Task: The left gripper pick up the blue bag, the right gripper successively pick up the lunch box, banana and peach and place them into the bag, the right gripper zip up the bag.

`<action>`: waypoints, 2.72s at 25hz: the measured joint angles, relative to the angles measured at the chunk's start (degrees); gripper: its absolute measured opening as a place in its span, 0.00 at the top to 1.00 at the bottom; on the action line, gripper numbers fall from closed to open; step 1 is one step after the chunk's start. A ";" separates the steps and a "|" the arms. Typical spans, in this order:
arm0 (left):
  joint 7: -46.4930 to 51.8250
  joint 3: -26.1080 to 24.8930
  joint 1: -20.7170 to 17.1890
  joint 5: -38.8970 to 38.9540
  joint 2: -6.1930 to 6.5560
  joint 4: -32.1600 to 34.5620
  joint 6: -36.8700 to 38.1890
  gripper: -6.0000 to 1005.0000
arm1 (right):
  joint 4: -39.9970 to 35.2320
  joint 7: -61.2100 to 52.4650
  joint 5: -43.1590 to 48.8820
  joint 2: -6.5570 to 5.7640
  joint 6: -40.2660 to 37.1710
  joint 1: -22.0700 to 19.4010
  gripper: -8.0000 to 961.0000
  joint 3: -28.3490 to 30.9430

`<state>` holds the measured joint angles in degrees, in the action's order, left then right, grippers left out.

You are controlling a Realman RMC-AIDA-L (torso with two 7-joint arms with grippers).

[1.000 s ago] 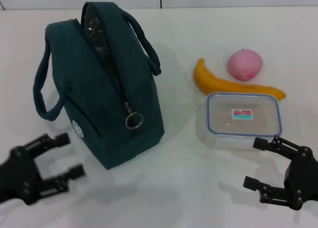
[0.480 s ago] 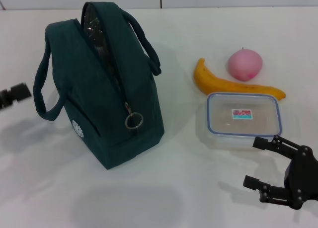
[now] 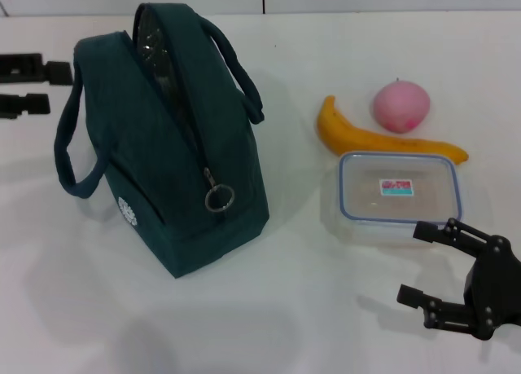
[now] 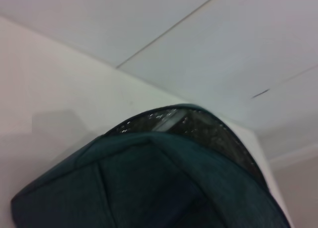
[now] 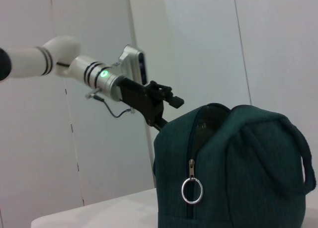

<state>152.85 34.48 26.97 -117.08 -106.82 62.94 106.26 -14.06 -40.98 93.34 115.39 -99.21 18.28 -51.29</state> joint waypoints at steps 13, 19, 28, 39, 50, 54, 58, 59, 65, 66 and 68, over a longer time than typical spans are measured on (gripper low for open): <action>7.72 3.33 6.90 -6.82 0.34 -0.90 0.70 0.15 | -0.11 0.03 0.00 0.00 0.02 0.45 0.12 0.05; 8.45 3.32 8.79 -7.80 -0.51 -2.83 -0.49 0.16 | 0.01 0.03 0.00 0.00 0.36 0.87 0.12 0.07; 8.66 3.32 11.05 -13.32 -2.60 -2.99 -1.85 0.18 | 0.01 0.03 0.00 0.00 0.49 0.97 0.13 0.12; 5.88 5.46 11.91 -14.73 -2.86 -2.08 -1.83 0.24 | 0.00 0.02 0.00 0.00 0.18 0.87 0.13 0.51; 4.87 5.51 12.09 -14.25 -2.74 -1.63 -1.59 0.82 | 0.00 -0.03 0.00 0.00 -0.23 0.86 0.13 0.49; 4.86 5.38 12.02 -14.14 -2.77 -1.74 -1.43 0.89 | 0.00 -0.37 -0.33 0.00 -0.88 0.80 0.13 0.49; 4.73 5.19 11.76 -12.37 -2.56 -1.77 -1.39 0.93 | 0.00 -3.25 -1.76 0.00 -2.90 0.79 0.14 0.69; 4.71 5.17 11.67 -11.72 -2.46 -1.82 -1.37 0.94 | -0.02 -5.56 -2.78 0.00 -3.74 0.80 0.14 0.71; 3.14 5.43 11.56 -6.96 -1.19 -4.78 -0.58 0.96 | -2.22 -33.20 -13.51 -2.23 -9.04 1.06 0.14 0.76; 2.69 5.45 11.67 -6.82 -1.10 -5.19 -0.35 0.96 | -2.35 -39.36 -15.46 -3.53 -9.19 1.14 0.14 0.76; 1.73 5.50 11.94 -6.80 -1.06 -5.79 0.29 0.96 | -2.36 -45.92 -16.93 -5.03 -9.23 1.28 0.14 0.75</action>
<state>154.58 39.98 38.91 -123.88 -107.87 57.15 106.56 -16.42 -86.89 76.42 110.37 -108.43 19.56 -50.54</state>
